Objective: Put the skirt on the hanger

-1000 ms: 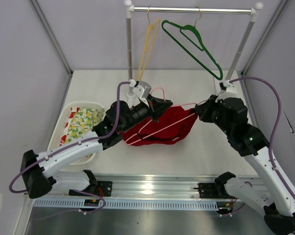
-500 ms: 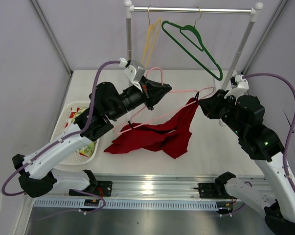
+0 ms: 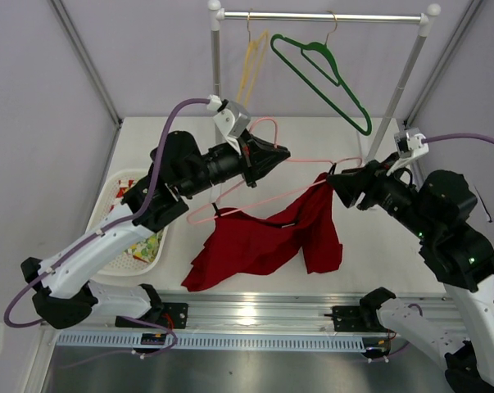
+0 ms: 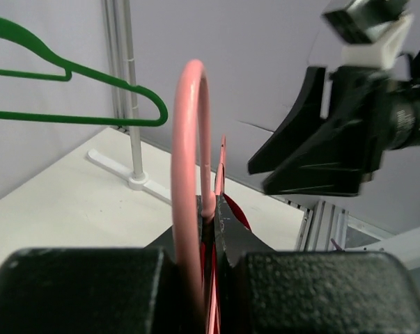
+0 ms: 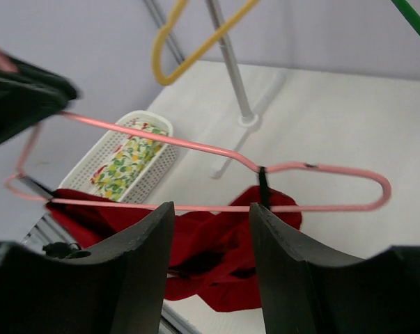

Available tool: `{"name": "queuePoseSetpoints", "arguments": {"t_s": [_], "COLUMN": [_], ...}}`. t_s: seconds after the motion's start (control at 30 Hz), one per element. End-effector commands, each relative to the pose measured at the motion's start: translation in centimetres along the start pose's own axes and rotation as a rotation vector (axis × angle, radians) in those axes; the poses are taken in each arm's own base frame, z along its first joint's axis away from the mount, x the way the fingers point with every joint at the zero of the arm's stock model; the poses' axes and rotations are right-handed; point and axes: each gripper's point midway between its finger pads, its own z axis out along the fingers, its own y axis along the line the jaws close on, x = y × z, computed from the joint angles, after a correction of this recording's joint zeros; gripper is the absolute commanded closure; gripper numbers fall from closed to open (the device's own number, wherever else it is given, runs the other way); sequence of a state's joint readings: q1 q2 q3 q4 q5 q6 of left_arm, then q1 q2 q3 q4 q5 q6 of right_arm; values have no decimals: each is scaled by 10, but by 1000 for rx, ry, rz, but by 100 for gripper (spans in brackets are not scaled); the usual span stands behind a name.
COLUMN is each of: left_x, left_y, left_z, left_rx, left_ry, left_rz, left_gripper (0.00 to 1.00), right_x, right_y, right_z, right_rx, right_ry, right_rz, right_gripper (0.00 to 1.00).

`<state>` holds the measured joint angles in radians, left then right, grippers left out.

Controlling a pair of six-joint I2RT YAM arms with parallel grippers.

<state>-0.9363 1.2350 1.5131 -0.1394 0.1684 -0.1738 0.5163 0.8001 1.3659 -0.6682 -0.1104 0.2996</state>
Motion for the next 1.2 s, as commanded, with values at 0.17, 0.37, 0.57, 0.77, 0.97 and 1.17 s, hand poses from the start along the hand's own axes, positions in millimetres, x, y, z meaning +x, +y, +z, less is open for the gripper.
{"name": "queuePoseSetpoints", "arguments": {"t_s": [0.17, 0.37, 0.57, 0.77, 0.97, 1.17], "left_x": [0, -1, -3, -10, -15, -19], "left_y": [1, -9, -20, -24, -19, -17], "left_z": [-14, -20, -21, -23, -10, 1], "left_rx": [163, 282, 360, 392, 388, 396], "left_ry": [-9, 12, 28, 23, -9, -38], "left_rz": [-26, -37, -55, -76, -93, -123], "left_gripper": [100, 100, 100, 100, 100, 100], "right_x": [-30, -27, -17, -10, -6, 8], "right_y": [69, 86, 83, 88, 101, 103], "right_z": [-15, 8, 38, 50, 49, 51], "right_rx": [-383, -535, -575, -638, -717, -725], "right_ry": [-67, -27, 35, 68, 20, 12], "right_rz": [-202, -331, -398, -407, -350, -299], "right_gripper": [33, 23, 21, 20, 20, 21]}}
